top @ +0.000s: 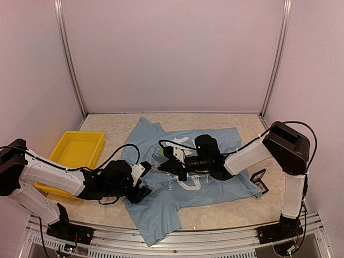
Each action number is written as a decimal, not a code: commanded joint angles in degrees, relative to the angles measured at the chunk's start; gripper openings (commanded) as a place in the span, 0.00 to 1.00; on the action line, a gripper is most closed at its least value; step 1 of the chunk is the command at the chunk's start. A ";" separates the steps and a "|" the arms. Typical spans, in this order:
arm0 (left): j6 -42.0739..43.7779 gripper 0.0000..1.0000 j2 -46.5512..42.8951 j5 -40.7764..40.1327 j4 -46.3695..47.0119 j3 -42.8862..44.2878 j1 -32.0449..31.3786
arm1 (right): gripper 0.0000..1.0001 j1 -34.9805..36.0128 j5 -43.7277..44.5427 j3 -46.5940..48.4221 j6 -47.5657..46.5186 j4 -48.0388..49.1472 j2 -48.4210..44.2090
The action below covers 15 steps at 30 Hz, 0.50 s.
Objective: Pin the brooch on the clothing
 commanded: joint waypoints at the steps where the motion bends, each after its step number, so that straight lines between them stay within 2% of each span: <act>1: -0.99 0.57 1.83 1.13 0.20 0.75 0.62 | 0.00 1.24 -0.44 1.31 -1.22 3.59 3.32; 8: 0.59 0.46 4.76 3.68 2.14 0.84 2.40 | 0.00 1.61 -1.15 0.32 1.34 6.26 4.86; 15: 1.98 0.12 4.68 4.37 3.00 0.84 1.69 | 0.00 2.44 1.86 -1.75 2.69 12.52 7.79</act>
